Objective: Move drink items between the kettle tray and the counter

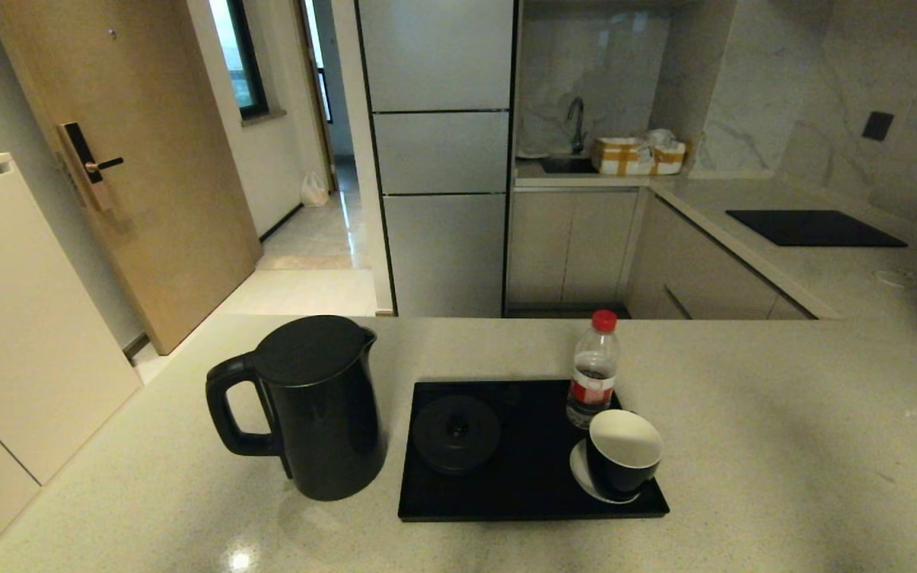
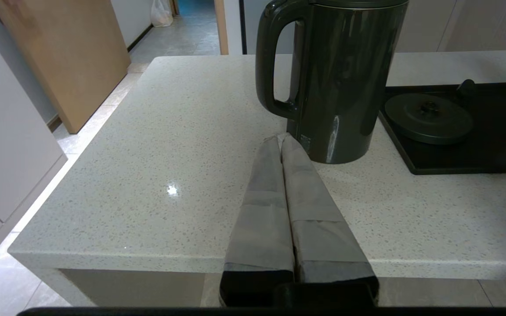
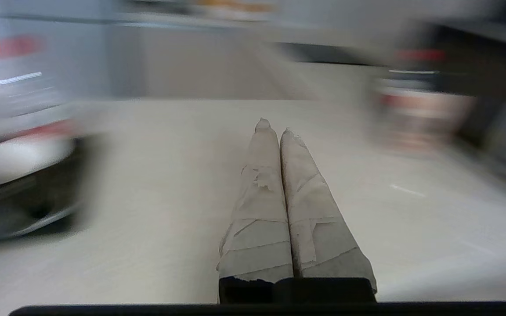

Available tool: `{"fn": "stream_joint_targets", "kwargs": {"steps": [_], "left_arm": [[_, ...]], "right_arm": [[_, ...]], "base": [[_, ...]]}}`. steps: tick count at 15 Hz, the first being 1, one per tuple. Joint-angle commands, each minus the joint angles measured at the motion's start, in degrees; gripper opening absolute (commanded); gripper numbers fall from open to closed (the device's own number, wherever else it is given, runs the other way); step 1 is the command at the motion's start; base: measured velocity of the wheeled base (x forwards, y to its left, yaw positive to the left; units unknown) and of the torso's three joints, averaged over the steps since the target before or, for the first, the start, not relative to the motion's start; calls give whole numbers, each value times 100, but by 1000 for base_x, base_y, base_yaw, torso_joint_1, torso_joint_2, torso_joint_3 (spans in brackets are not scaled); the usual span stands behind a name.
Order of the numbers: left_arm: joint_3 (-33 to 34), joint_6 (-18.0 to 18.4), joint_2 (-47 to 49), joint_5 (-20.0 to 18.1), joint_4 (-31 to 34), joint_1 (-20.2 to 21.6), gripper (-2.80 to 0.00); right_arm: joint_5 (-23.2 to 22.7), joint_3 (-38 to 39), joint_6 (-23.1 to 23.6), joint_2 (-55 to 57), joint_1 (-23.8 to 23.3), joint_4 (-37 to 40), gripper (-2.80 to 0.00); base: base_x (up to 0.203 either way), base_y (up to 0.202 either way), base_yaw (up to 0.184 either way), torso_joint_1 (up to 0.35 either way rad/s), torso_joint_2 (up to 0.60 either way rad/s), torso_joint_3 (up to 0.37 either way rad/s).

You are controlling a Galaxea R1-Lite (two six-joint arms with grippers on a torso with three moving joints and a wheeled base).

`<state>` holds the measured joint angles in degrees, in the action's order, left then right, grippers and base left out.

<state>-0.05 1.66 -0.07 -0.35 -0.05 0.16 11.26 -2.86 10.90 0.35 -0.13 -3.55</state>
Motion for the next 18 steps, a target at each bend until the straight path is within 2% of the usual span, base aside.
{"fn": "stream_joint_targets", "kwargs": {"steps": [1, 2, 5, 10, 12, 13, 14, 16, 18], "left_arm": [[-1, 1, -1, 0, -4, 2, -280], [-4, 1, 7, 0, -4, 2, -280], [-4, 1, -1, 0, -4, 2, -280], [5, 1, -1, 0, -4, 2, -280], [-39, 169, 13, 3, 121, 2, -280], [-127, 574, 21, -28, 278, 2, -280], [-279, 685, 79, -28, 416, 2, -280], [-596, 684, 326, 55, 677, 17, -280], [-1234, 479, 1041, 208, 1109, 55, -280]], "right_arm": [[-1215, 261, -355, -36, -3, 467, -280], [-1205, 189, -466, -44, -4, 627, -280], [-1195, 285, -559, -44, -4, 310, -280], [-1135, 286, -932, -44, -4, 337, -280], [-1135, 286, -939, -44, -4, 337, -280], [-1135, 286, -932, -44, -4, 337, -280], [-1135, 286, -932, -44, -4, 337, -280], [-1135, 286, -932, -44, -4, 337, -280], [-1135, 286, -932, -44, -4, 337, -280]], "base": [[0, 0, 0, 0, 0, 0], [0, 0, 0, 0, 0, 0], [0, 0, 0, 0, 0, 0], [0, 0, 0, 0, 0, 0], [0, 0, 0, 0, 0, 0], [0, 0, 0, 0, 0, 0], [0, 0, 0, 0, 0, 0], [0, 0, 0, 0, 0, 0], [0, 0, 0, 0, 0, 0]]}}
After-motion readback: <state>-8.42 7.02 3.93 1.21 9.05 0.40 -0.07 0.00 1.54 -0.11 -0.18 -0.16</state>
